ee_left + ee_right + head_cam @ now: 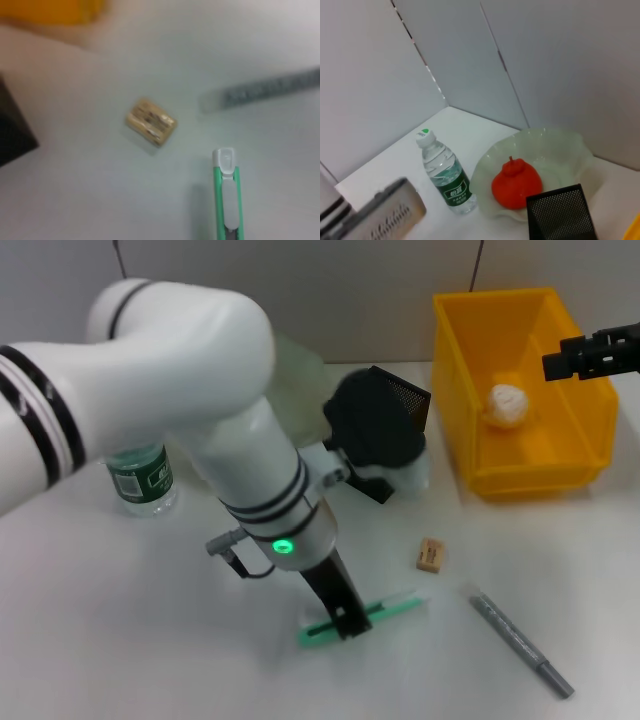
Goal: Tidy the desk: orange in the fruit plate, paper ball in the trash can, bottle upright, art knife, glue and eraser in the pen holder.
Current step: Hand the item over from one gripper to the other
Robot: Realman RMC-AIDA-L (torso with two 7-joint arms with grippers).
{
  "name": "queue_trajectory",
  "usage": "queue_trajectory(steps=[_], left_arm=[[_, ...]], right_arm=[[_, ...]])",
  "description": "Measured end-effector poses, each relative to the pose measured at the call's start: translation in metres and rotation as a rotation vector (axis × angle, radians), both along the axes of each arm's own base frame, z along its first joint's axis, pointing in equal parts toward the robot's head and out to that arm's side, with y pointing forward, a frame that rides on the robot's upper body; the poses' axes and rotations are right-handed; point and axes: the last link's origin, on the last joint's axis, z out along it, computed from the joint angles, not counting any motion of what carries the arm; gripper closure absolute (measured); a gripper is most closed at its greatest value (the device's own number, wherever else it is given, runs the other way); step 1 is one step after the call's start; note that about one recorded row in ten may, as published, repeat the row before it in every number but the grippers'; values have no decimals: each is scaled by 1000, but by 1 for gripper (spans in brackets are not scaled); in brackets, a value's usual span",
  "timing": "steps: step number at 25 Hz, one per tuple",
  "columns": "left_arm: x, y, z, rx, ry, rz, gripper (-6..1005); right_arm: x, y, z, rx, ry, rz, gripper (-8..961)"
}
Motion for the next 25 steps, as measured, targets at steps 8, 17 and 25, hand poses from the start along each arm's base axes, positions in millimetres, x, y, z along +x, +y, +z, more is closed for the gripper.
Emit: queue_trajectory(steps=[8, 17, 25], left_arm=[[-6, 20, 50, 72, -327, 154, 804], [-25, 26, 94, 176, -929, 200, 804], [-45, 34, 91, 415, -1259, 132, 804]], right_arm=[[15, -7, 16, 64, 51, -51, 210], [46, -28, 21, 106, 104, -125, 210], [57, -36, 8, 80, 127, -148, 210]])
